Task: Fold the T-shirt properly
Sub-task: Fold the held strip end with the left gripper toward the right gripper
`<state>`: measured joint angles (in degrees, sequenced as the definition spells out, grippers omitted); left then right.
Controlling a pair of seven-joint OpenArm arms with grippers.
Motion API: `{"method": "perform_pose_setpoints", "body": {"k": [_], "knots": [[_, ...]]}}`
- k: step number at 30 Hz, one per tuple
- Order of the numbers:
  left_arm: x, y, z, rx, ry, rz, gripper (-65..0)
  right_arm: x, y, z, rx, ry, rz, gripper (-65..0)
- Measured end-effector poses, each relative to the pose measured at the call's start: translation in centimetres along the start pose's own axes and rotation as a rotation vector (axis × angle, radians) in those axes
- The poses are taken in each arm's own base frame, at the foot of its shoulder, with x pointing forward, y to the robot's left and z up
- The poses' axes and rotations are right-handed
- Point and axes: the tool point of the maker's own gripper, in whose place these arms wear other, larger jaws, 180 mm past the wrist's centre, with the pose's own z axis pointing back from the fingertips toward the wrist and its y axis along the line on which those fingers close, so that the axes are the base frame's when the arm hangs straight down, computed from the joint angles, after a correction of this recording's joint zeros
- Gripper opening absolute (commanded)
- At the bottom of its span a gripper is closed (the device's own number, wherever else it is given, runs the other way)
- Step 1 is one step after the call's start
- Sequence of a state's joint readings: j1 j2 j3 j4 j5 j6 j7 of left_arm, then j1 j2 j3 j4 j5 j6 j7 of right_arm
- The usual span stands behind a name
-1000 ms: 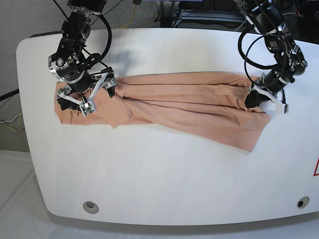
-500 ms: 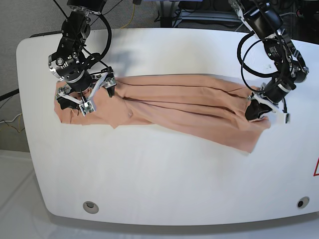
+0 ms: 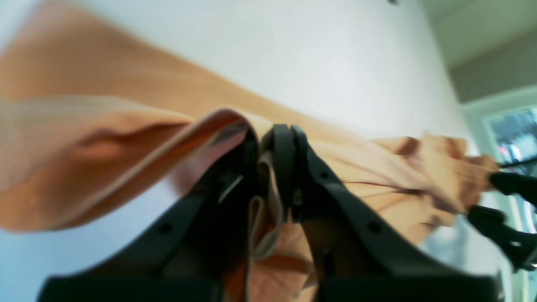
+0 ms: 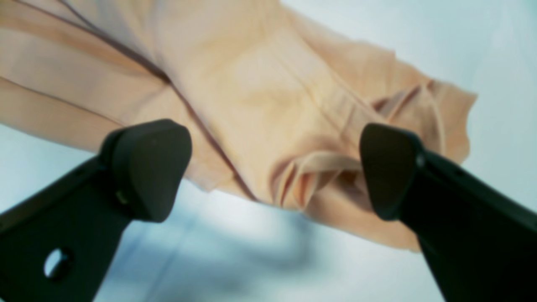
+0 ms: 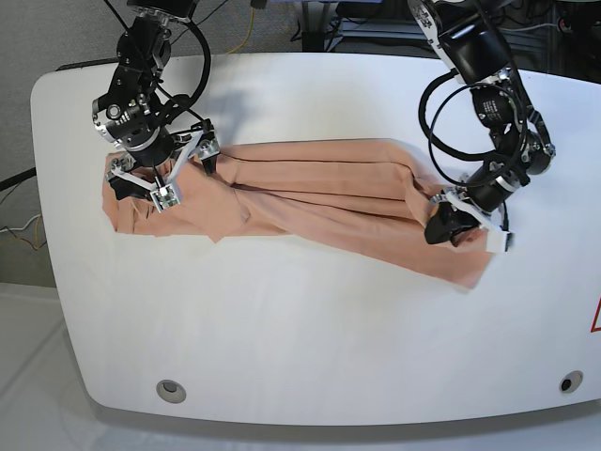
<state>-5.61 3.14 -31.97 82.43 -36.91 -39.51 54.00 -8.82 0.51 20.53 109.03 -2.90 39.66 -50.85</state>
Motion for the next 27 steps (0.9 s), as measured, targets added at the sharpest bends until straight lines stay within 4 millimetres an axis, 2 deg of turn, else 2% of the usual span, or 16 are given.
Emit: {"method": "perform_pose_setpoints", "body": {"k": [5,10,14,19,27], "knots": [[-1.1,-3.2,-1.8,-0.070,0.027,-0.018,-61.8,0.1,0.0,0.0,0.001,-0.003,-0.001,0.0],[-1.3,-7.8,-3.4,-0.176,-0.002,-0.074,-61.8,0.0,0.0,0.0,0.001,-0.002,-0.001,0.0],[-2.7,-10.8,-4.6,-0.233,0.008,-0.049,-61.8,0.0,0.0,0.0,0.001,-0.001,0.000,0.0],[-5.3,-13.2,-5.6,-0.263,0.051,-0.012,-61.8,0.0,0.0,0.0,0.001,-0.002,-0.001,0.0],[-8.2,-15.9,-7.2,-0.291,0.080,0.045,-61.8,0.0,0.0,0.0,0.001,-0.001,-0.001,0.0]]}}
